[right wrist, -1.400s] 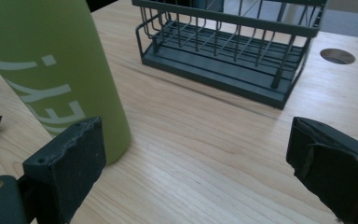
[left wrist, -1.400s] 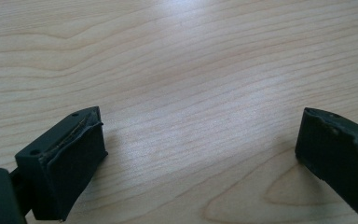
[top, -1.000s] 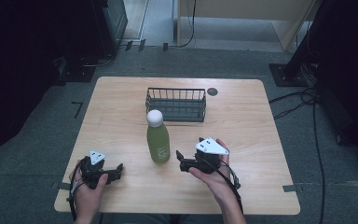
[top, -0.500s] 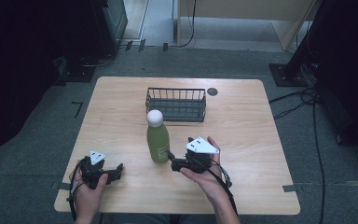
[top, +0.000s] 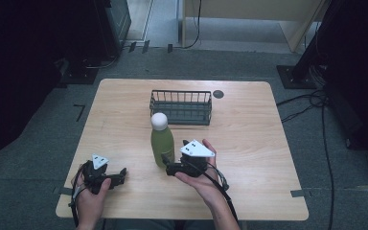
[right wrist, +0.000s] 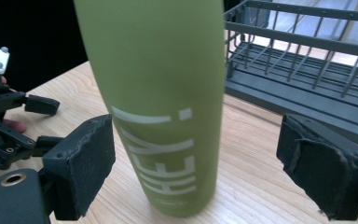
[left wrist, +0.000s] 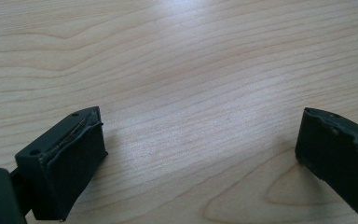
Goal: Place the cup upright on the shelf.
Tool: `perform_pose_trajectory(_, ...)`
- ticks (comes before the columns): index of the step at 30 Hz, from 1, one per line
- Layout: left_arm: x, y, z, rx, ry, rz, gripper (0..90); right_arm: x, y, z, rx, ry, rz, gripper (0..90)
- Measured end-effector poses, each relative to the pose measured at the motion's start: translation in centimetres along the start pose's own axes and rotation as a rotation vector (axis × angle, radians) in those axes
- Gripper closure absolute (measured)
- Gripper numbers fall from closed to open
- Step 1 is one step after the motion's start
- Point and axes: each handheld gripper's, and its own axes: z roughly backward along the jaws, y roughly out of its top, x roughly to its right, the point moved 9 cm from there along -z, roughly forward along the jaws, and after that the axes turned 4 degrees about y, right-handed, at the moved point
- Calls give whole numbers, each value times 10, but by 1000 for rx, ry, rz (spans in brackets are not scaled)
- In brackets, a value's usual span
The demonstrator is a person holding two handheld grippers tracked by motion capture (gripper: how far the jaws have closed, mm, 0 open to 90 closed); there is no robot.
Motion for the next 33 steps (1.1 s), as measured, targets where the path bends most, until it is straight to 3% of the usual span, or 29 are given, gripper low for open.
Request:
perform_pose_trajectory(21,0,0,0,0,0,0,16,-13,2,-27,38,10,-5,129)
perform_pose_trajectory(33,0,0,0,0,0,1,16,-12,3,-41,93,-36,-13,132)
